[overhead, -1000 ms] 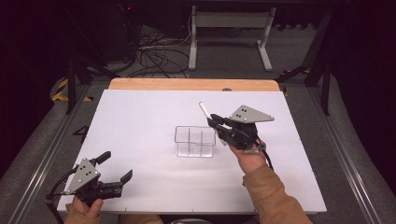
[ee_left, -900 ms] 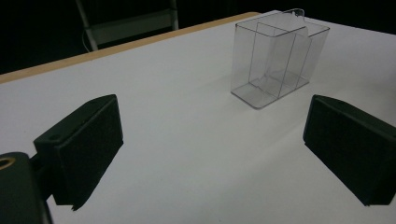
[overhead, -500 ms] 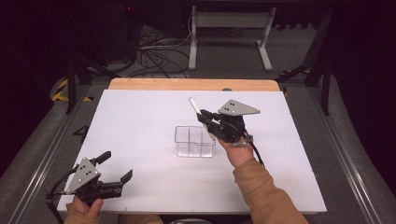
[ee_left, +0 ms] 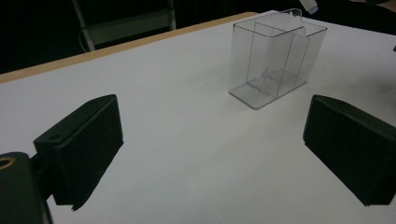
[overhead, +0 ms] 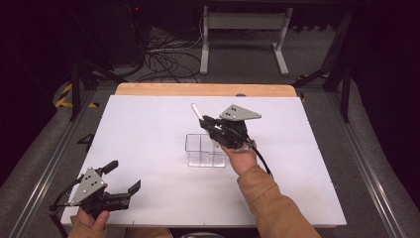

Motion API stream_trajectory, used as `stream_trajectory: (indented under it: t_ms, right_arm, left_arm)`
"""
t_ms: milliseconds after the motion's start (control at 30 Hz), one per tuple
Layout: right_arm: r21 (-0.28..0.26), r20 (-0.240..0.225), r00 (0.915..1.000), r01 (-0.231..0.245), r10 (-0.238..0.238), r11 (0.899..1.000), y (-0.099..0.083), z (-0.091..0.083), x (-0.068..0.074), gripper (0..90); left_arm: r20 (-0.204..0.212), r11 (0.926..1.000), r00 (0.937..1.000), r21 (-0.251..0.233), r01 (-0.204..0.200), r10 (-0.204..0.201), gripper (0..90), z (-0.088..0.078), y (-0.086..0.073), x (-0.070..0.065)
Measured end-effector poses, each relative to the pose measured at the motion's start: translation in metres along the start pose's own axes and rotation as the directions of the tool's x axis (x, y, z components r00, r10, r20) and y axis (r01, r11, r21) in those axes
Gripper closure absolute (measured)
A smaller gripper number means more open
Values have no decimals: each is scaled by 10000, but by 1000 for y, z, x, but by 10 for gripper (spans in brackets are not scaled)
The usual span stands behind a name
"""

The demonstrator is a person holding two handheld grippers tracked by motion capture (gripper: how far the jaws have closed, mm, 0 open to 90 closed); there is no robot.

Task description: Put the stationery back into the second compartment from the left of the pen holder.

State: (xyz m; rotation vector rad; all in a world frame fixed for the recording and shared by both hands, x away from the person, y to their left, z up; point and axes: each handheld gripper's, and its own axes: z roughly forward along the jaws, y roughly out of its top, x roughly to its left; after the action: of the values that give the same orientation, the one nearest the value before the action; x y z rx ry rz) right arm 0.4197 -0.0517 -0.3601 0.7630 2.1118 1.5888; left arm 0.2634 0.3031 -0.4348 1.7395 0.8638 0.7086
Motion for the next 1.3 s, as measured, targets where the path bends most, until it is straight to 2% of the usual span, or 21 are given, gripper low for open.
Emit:
stream_trajectory:
  t_ms: [467,667,867,1300]
  right_arm:
    - [-1,-76,10000,47,-47,10000,-6,19,5,785]
    - [-27,-106,9998,165,-165,9999,-8,22,9,784]
    - [-74,-114,9999,0,-1,10000,-12,23,9,783]
    - [74,-89,10000,16,-15,10000,-21,24,9,782]
  left_arm:
    - [36,10000,10000,-14,12,-12,56,1,0,1]
    - [24,10000,10000,-21,36,-36,56,0,0,1]
    - [31,10000,10000,-8,-6,6,56,0,0,0]
    - [40,10000,10000,-20,12,-12,56,1,0,1]
